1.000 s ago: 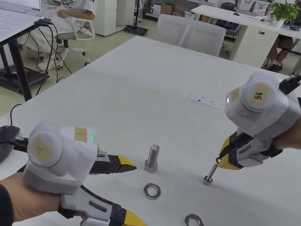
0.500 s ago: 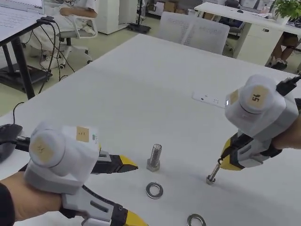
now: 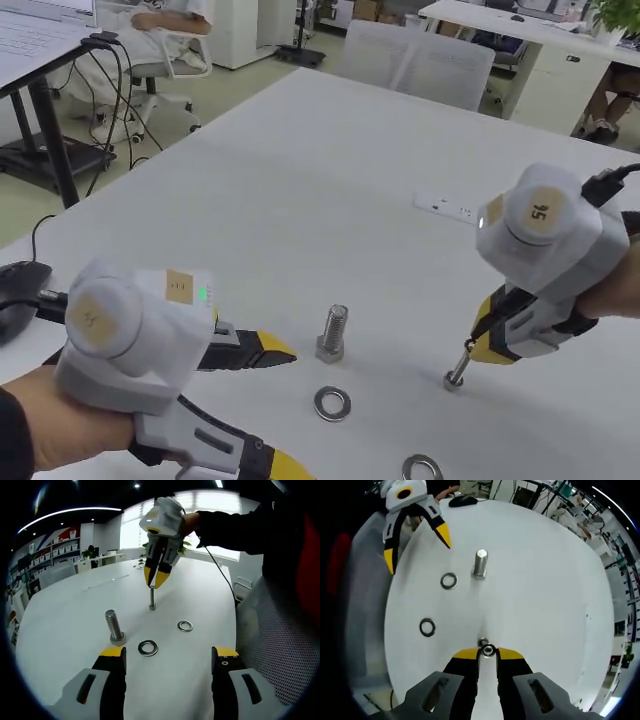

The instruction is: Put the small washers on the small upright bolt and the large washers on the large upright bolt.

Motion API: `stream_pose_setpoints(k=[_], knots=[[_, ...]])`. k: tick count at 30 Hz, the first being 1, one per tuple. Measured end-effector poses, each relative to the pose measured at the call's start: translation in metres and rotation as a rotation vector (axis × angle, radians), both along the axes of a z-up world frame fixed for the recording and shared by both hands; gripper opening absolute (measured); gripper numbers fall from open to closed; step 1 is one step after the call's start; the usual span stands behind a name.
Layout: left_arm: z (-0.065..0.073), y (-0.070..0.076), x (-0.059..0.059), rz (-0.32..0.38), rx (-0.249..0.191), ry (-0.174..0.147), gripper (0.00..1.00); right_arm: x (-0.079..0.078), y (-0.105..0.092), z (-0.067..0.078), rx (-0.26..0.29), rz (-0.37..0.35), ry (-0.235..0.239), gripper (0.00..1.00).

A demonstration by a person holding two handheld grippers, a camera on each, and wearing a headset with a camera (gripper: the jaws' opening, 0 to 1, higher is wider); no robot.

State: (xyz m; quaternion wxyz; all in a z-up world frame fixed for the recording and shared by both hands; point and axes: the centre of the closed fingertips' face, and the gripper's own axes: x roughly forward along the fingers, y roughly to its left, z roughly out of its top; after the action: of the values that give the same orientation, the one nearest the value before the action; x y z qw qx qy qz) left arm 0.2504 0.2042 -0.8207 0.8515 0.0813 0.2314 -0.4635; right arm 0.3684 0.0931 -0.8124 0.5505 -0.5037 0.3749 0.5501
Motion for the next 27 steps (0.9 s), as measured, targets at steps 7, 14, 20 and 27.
stream_pose_setpoints(k=[7, 14, 20, 27], knots=[[0.000, 0.001, 0.000, 0.000, 0.001, 0.001, 0.69, 0.000, 0.001, -0.004, -0.006, 0.000, 0.009, 0.14], [0.000, 0.001, 0.000, 0.000, 0.002, 0.003, 0.69, 0.000, 0.001, -0.011, -0.012, 0.001, 0.018, 0.14], [-0.001, 0.002, 0.001, 0.003, 0.003, 0.002, 0.69, -0.001, 0.001, -0.019, -0.021, -0.003, 0.032, 0.14], [-0.002, 0.002, 0.001, 0.007, 0.004, 0.005, 0.69, 0.001, 0.000, -0.035, -0.038, 0.001, 0.044, 0.14]])
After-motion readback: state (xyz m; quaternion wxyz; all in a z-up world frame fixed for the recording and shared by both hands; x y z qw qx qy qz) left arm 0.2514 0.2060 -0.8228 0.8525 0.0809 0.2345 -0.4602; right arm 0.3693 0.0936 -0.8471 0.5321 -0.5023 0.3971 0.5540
